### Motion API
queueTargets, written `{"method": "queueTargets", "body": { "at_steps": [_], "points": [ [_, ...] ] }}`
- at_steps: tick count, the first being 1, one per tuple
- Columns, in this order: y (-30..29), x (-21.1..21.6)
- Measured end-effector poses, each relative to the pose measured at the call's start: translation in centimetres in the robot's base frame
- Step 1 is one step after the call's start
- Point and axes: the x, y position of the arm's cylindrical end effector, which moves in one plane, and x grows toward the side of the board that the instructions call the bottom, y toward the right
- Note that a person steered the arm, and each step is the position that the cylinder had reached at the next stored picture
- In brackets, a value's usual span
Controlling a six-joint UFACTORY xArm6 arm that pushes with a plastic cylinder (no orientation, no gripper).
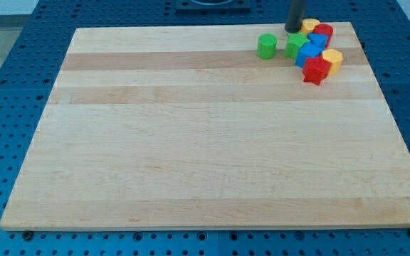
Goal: Push the green circle into the green star
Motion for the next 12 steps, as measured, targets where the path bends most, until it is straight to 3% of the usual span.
{"method": "queueTargets", "body": {
  "at_steps": [2,7,8,12],
  "points": [
    [1.1,0.0],
    [-12.3,1.6],
    [-12.4,7.5],
    [-9.4,7.1]
  ]
}}
